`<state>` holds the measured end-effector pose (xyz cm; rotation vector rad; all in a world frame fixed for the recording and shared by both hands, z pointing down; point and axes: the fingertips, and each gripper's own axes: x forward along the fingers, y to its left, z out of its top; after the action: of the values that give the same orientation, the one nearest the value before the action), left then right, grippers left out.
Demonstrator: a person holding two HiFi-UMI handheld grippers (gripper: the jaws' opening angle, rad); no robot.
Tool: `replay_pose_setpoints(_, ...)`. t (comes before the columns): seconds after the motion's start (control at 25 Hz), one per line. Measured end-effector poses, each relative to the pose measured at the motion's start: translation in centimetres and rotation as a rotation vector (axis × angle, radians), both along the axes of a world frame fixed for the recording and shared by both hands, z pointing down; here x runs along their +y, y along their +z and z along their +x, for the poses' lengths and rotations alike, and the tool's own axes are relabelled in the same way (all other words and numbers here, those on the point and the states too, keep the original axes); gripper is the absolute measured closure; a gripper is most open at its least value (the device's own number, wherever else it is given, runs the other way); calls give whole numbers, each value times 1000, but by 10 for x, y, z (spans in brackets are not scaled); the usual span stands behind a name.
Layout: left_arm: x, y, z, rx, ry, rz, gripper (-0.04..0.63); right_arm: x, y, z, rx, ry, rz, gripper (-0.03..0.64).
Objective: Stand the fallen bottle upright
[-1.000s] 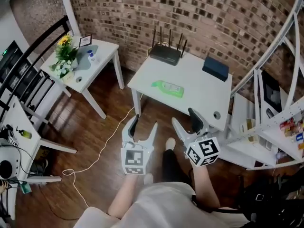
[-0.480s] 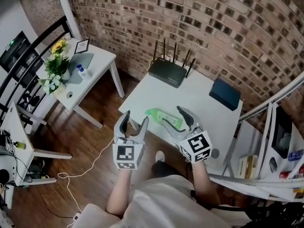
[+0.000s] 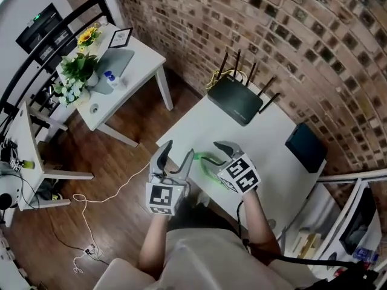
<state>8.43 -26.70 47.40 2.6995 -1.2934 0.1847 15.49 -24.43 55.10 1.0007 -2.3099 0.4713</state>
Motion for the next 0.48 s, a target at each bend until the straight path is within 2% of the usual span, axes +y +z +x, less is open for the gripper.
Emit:
replay_pose_setpoints(0.12,-26,12,-11,-17,-58,-3,310,-8,43,-28,104,-170,-47,368)
replay_pose_setpoints(0.32,-41,34,-30,-13,-125,-69,311,-1,131,-46,371,-437,-150,367)
replay_pose_setpoints(0.48,-42,51,-50,-17,-159,-110,311,-5,183,-52,512,-556,-202,368)
